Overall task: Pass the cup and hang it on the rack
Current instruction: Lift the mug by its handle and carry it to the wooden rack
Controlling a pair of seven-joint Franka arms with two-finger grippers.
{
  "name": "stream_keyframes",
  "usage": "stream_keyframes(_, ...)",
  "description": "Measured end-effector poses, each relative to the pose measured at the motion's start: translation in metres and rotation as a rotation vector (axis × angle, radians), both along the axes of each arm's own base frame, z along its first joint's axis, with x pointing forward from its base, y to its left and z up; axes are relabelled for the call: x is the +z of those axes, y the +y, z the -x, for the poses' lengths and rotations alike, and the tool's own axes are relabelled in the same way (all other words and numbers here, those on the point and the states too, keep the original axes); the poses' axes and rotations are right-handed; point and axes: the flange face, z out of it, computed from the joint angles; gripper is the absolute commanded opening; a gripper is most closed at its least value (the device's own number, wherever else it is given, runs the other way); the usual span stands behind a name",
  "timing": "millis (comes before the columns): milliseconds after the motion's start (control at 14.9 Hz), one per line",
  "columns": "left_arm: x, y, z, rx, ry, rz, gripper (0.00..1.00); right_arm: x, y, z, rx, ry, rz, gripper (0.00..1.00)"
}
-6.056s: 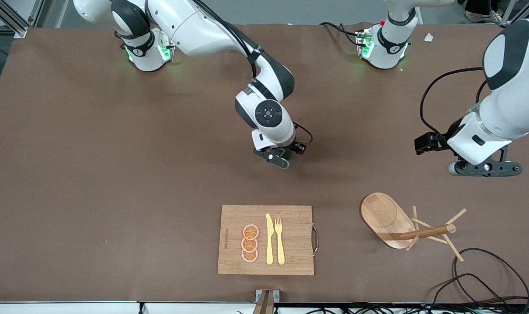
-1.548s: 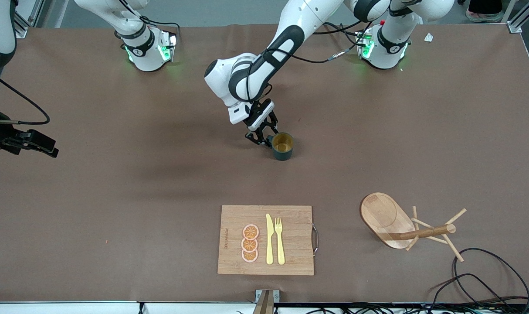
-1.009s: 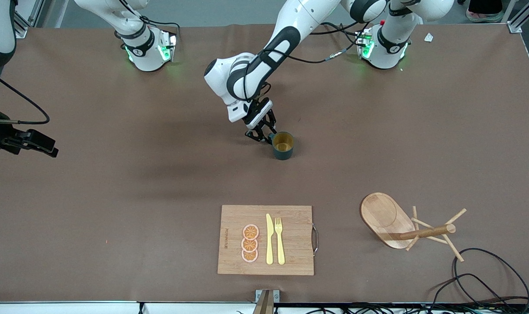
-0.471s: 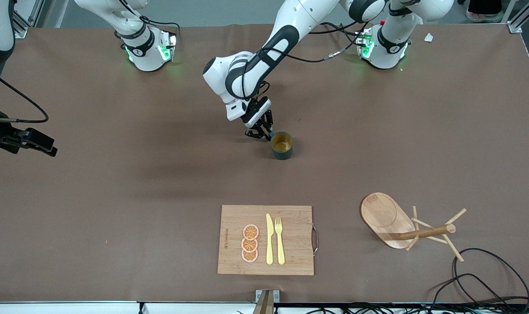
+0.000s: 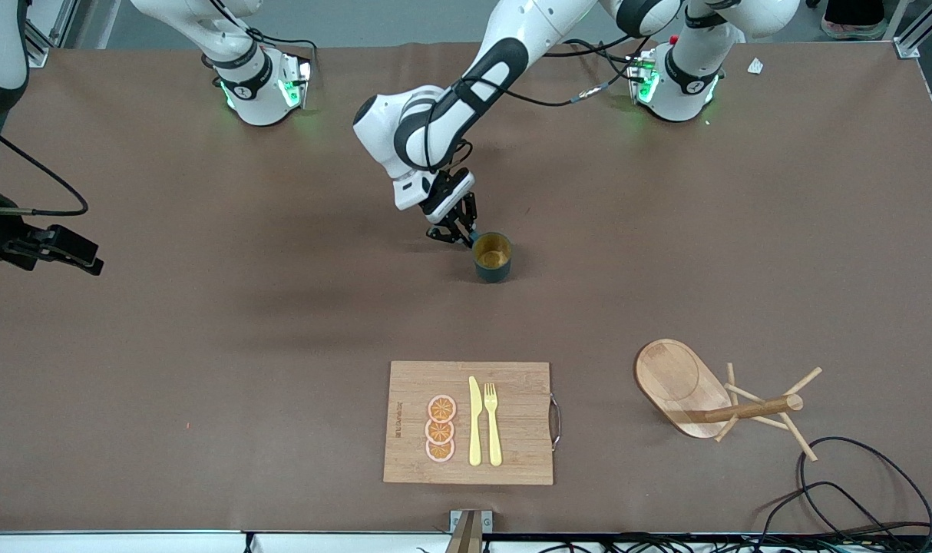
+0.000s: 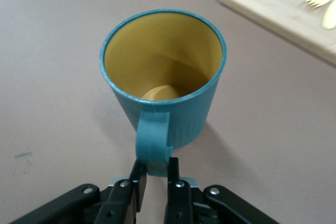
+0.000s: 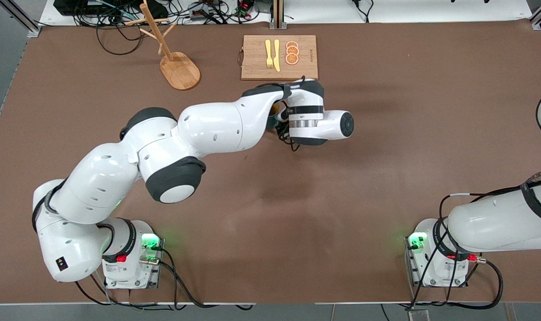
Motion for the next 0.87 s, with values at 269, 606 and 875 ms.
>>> stream_keyframes(269, 0.059, -0.001, -0.018, -0.013, -0.012, 0.05, 0.0, -0.002, 0.0, 0.0, 0.0, 0.004, 0.0, 1.0)
stream_keyframes(606, 0.12, 0.023, -0.063, 0.01, 0.034, 0.115, 0.0, -0.004, 0.001, 0.0, 0.001, 0.009, 0.0, 1.0)
stream_keyframes(875, 0.184, 0.053, -0.105, 0.029, 0.085, 0.221, 0.0, -0.005, 0.001, 0.0, 0.003, 0.01, -0.001, 1.0)
